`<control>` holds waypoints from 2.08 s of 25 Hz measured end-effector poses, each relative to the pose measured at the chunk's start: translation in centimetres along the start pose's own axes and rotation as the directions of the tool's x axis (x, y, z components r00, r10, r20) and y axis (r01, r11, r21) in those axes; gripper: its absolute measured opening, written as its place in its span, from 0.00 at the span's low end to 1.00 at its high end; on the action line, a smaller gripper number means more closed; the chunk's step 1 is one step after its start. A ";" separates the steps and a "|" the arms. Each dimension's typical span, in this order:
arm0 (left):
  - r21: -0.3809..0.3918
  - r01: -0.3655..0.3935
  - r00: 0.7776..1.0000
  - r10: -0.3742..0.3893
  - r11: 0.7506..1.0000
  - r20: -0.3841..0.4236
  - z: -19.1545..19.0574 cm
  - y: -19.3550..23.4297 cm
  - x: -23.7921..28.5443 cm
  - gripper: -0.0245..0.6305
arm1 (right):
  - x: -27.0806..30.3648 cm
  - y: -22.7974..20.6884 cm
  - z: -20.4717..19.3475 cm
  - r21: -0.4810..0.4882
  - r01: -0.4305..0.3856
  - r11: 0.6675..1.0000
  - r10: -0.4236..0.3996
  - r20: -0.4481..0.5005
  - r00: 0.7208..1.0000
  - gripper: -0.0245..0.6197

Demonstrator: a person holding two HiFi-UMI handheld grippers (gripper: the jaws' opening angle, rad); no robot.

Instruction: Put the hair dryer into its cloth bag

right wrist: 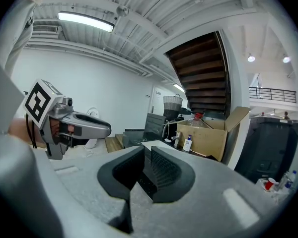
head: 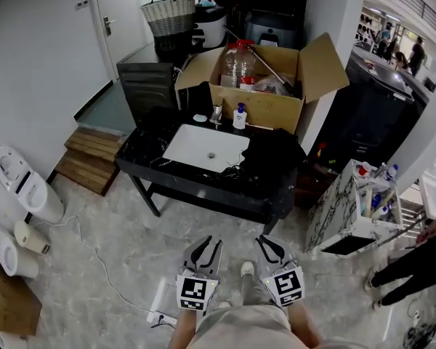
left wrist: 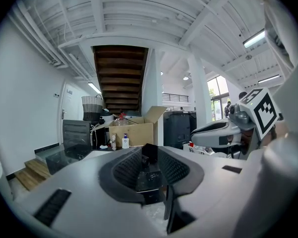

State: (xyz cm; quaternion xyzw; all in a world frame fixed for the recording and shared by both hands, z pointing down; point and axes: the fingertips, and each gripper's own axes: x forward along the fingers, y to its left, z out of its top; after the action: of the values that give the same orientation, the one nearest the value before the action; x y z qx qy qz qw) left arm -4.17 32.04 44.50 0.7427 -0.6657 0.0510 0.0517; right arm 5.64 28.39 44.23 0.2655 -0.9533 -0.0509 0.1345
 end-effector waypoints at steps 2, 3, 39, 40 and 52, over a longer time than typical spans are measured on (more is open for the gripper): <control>0.006 -0.006 1.000 0.006 1.000 0.000 0.2 0.3 0.6 0.19 | 0.7 -0.5 0.0 -0.016 -0.009 1.000 0.009 0.012 1.000 0.08; 0.009 -0.008 1.000 0.008 1.000 -0.001 0.2 0.4 1.0 0.19 | 1.1 -0.9 -0.1 -0.023 -0.013 1.000 0.013 0.016 1.000 0.08; 0.041 -0.216 0.970 0.219 0.975 -0.102 3.3 8.1 25.7 0.19 | 19.3 -23.4 -2.0 0.095 -0.146 0.985 0.146 0.004 0.989 0.08; 0.042 -0.218 0.969 0.222 0.975 -0.109 3.3 8.2 26.1 0.19 | 19.7 -23.8 -2.1 0.099 -0.156 0.983 0.156 0.000 0.988 0.08; 0.035 -0.169 0.976 0.173 0.985 -0.131 2.6 9.1 30.7 0.19 | 23.7 -26.2 -3.8 0.119 -0.186 0.975 0.191 -0.034 0.981 0.08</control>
State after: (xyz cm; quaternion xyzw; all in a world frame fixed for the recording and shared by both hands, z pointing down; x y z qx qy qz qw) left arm -9.90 0.45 46.47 0.6782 -0.7215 0.1127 0.0826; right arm 0.09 -6.42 48.93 0.1824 -0.9723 0.0233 0.1447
